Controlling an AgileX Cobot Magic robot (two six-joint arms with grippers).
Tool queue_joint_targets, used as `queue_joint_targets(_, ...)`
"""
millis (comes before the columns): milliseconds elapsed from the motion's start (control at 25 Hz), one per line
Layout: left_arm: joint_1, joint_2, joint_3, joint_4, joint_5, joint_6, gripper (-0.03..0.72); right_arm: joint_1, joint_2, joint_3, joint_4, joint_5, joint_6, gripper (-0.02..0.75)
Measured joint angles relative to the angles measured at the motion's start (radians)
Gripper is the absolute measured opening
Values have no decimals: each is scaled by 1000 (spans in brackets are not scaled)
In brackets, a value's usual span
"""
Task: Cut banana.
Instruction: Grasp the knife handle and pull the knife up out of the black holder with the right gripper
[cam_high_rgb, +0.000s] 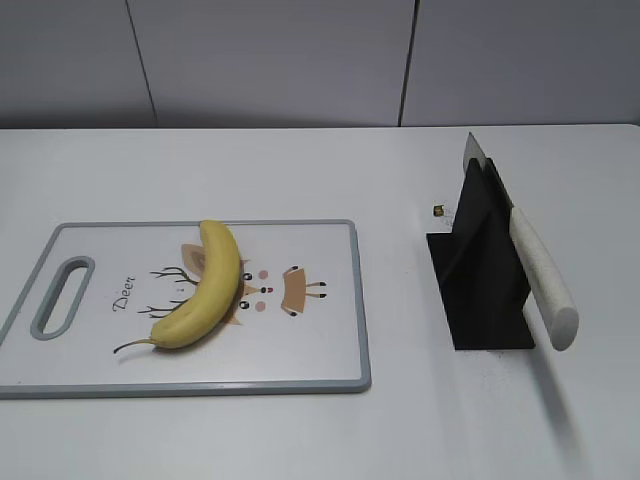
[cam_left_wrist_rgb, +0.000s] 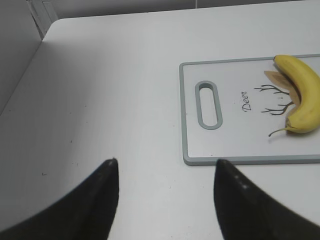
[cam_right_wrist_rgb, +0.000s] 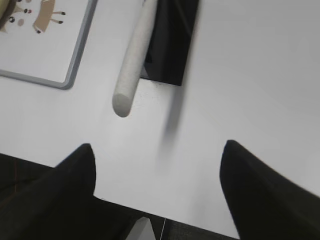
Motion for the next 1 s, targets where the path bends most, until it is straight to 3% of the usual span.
queue_joint_targets(160,0,0,0,0,0,0,587,91,91,-38,-15,-2,60,582)
queue_joint_targets(560,0,0,0,0,0,0,586,95,387,-168,-13,9,108,582)
queue_joint_targets(1000,0,0,0,0,0,0,568,95,614,-176,-15,-47,150,582)
